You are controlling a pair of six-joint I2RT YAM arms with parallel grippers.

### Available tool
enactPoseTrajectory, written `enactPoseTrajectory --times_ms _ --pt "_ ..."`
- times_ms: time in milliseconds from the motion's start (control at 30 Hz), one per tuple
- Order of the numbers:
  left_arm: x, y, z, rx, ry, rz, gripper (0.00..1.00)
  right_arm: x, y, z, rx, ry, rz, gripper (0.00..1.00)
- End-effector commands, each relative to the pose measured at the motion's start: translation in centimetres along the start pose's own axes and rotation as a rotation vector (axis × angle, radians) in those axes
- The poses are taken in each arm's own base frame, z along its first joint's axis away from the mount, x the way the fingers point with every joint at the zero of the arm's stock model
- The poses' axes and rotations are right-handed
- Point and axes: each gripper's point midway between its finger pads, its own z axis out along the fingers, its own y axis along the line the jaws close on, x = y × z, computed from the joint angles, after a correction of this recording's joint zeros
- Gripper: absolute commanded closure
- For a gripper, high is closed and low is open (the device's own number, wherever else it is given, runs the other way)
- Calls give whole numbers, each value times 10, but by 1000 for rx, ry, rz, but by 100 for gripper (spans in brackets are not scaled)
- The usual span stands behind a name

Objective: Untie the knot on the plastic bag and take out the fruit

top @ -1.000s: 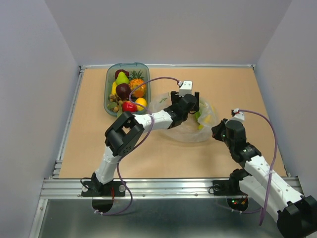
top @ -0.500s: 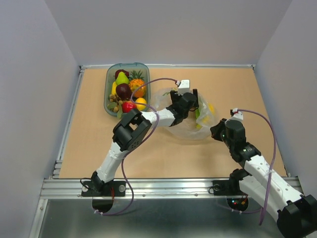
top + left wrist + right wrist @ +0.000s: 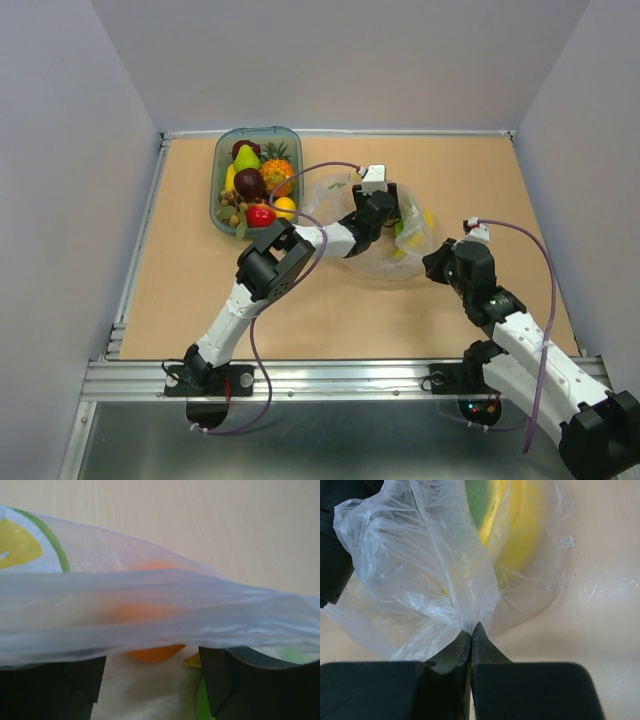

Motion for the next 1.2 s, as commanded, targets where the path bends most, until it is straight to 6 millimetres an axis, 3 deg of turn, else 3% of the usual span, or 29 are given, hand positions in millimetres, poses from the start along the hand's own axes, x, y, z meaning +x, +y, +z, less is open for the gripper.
enactPoseTrajectory --times_ms 0,67,100,167,200,333,533,667,700,800,867,933,1000,1033,1167 --pt "-43 -21 1 67 -95 -59 40 -6 8 1 -38 -32 -12 100" --pt "-42 -18 -4 70 -90 -58 53 -6 7 1 -35 -34 -12 100" --pt "-55 -22 -10 84 -111 -73 66 -7 8 1 -35 -34 -10 100" --pt "-56 -16 -18 84 -108 -62 75 -6 7 1 -33 -33 -10 100" --pt "-70 -18 -25 92 -124 -70 81 -7 8 1 -34 -38 -8 100" --pt "-73 -6 -48 93 -101 -44 87 -8 7 1 -29 -41 -5 99" --pt "-91 -6 -92 151 -66 -23 88 -10 6 1 -27 -50 -1 100" --pt "-82 -2 -121 191 42 28 88 -10 5 0 -24 -52 -3 100" --pt "-93 -5 -130 210 43 26 88 -11 6 0 -27 -56 0 99" --pt "-86 -12 -152 291 139 71 87 -10 6 0 -27 -54 -1 100" --pt "-93 -19 -172 359 189 90 87 -11 7 0 -29 -54 -3 100" --pt "-113 -27 -192 418 184 84 87 -11 6 0 -24 -56 -4 100" --pt "-124 -23 -204 415 187 90 87 -11 5 1 -21 -54 -12 99" --pt "-144 -23 -216 426 151 83 87 -12 5 1 -19 -57 -12 100" --pt "-195 11 -223 292 43 72 87 -11 6 2 -21 -49 -19 99"
